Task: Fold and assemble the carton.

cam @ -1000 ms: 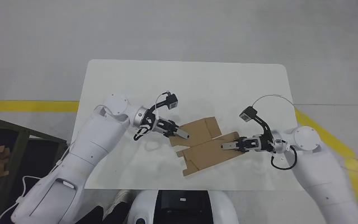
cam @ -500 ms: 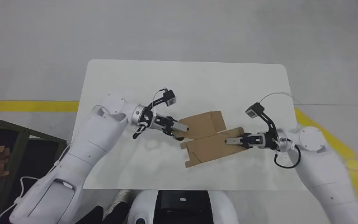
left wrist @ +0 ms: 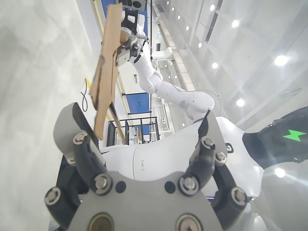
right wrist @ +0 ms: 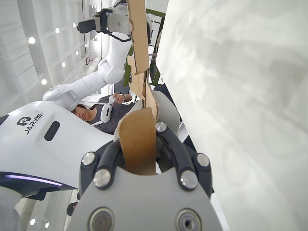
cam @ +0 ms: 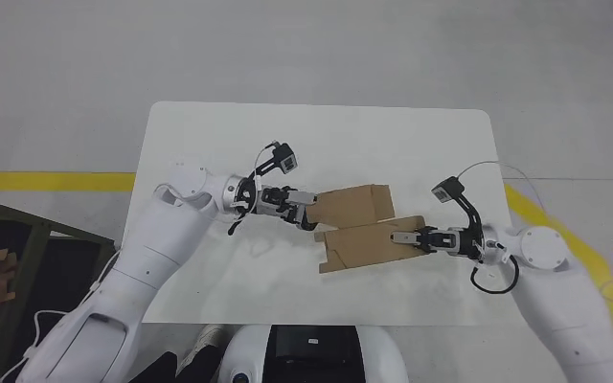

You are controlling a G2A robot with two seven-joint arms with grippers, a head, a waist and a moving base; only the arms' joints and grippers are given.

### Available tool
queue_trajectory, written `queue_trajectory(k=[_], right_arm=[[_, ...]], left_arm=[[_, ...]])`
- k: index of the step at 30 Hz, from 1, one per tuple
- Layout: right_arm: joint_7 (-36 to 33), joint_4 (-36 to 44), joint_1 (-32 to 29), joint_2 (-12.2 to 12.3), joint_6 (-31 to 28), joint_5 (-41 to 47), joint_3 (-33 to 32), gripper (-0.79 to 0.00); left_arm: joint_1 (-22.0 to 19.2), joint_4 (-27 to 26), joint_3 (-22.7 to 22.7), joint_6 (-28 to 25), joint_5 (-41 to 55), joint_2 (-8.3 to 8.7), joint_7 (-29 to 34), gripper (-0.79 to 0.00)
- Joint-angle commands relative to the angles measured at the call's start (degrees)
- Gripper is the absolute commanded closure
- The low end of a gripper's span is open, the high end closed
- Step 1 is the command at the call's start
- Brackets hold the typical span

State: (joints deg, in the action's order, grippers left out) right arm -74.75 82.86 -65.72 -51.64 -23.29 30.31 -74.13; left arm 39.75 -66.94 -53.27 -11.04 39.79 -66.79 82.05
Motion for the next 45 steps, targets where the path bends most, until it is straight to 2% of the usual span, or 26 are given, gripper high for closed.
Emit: queue_trajectory(k=[1,13,22,38,40,42,43,44,45], right_arm=[[0.86,0.22,-0.54,0.05,0.22,-0.74,-0.21,0.000],[3.69,1.66,-2.53,0.10,1.10,-2.66,-0.44,0.000],[3.92,3.25,-2.77,-0.05,1.08,-2.44,0.05,0.000],[3.85,4.08,-2.92,-0.10,1.29,-2.11,-0.23,0.000],[3.83,4.07,-2.92,-0.10,1.39,-2.20,-0.24,0.000],[3.81,4.06,-2.94,-0.11,1.43,-2.24,-0.25,0.000],[3.80,4.07,-2.93,-0.11,1.50,-2.29,-0.26,0.000],[3.80,4.08,-2.93,-0.11,1.52,-2.31,-0.27,0.000],[3.80,4.09,-2.94,-0.11,1.53,-2.32,-0.28,0.000]], left_arm=[[0.27,-0.57,-0.35,0.60,-0.16,0.13,0.27,-0.785],[1.24,-3.85,-2.56,0.91,-1.11,0.62,-0.21,-0.785],[0.19,-0.38,-0.79,0.12,-0.67,-0.44,-3.01,-0.785],[-1.62,2.88,0.99,-0.15,-1.56,-1.61,-1.74,-0.785],[-1.71,2.96,1.04,-0.17,-1.78,-1.67,-1.58,-0.717],[-1.74,3.11,1.02,-0.25,-1.88,-1.73,-1.49,-0.570],[-1.73,3.27,1.00,-0.29,-2.01,-1.75,-1.57,-0.459],[-1.72,3.38,1.02,-0.28,-2.19,-1.77,-1.61,-0.409],[-1.70,3.50,1.06,-0.21,-2.36,-1.79,-1.62,-0.403]])
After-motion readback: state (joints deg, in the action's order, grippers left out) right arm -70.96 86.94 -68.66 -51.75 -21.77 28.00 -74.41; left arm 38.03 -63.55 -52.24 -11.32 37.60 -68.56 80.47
